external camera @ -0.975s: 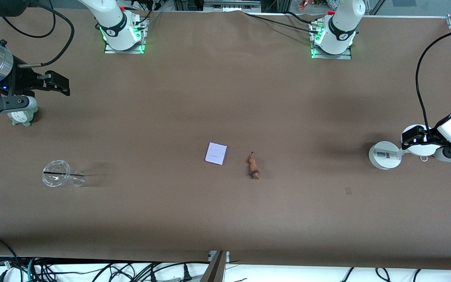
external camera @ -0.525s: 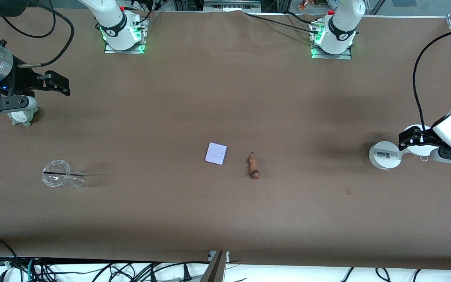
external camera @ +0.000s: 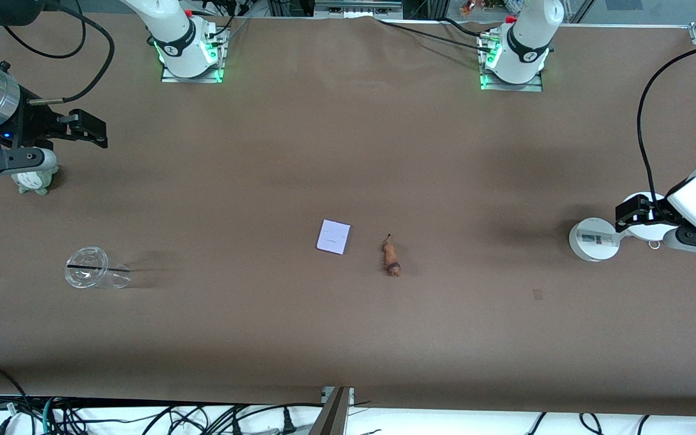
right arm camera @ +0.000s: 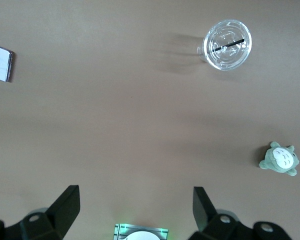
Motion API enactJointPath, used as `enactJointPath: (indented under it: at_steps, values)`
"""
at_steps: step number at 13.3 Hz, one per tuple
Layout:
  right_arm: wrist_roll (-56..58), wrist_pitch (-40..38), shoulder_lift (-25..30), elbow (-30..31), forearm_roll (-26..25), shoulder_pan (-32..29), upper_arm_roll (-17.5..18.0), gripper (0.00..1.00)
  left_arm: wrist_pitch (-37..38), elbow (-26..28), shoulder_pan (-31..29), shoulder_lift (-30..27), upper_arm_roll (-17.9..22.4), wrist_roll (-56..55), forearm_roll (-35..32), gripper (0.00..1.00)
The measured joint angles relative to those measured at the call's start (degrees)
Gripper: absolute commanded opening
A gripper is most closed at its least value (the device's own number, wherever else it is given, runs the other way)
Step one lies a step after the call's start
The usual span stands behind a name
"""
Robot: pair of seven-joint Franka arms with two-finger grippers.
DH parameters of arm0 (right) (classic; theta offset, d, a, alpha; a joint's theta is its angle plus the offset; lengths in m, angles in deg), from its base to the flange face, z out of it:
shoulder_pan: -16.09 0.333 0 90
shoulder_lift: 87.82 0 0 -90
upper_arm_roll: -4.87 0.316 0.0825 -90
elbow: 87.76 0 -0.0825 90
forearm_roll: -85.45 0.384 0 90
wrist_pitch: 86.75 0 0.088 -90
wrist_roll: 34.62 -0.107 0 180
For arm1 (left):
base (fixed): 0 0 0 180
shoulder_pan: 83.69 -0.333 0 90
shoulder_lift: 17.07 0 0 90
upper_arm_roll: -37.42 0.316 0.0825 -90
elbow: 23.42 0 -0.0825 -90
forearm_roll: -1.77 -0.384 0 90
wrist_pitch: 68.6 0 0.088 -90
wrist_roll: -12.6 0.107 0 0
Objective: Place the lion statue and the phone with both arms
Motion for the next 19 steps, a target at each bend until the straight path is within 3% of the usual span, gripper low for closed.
enactJointPath:
  at_steps: [19]
  values:
    - [0.0, 0.6, -1.1, 0.0, 0.0, 0.0, 0.0, 1.0, 0.0, 0.0, -0.2, 0.0, 0.0, -1.0, 0.1, 1.0]
